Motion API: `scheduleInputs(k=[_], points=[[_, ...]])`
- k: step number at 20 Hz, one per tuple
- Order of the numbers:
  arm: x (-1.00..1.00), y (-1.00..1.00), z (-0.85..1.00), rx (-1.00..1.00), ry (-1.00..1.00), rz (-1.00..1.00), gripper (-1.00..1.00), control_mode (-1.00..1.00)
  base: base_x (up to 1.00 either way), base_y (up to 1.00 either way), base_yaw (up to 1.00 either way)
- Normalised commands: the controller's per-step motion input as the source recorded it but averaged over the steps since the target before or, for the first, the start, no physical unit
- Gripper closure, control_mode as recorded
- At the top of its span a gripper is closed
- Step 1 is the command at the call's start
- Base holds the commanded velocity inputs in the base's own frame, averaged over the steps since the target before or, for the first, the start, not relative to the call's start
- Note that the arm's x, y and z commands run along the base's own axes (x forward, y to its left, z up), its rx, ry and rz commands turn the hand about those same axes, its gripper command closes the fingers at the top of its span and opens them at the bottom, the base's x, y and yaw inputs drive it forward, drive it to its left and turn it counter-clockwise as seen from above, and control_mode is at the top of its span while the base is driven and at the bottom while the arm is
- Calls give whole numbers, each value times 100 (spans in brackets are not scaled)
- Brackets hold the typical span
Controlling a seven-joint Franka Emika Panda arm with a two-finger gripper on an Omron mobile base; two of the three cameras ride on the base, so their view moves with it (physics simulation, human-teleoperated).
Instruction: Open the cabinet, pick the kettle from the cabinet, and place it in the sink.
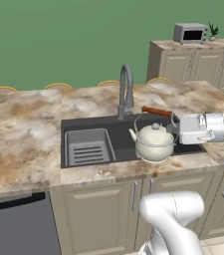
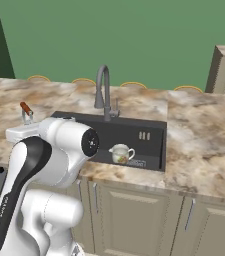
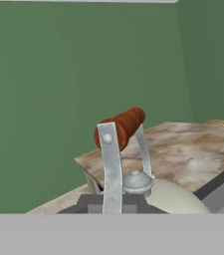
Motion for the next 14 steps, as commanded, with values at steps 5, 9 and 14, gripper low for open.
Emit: scheduleInputs(k=[5, 9, 14], points=[[0, 0, 0, 0, 0, 0, 100, 100, 0, 1, 0], [0, 0, 0, 0, 0, 0, 100, 100, 0, 0, 0], [0, 0, 0, 0, 0, 0, 100, 100, 0, 0, 0]])
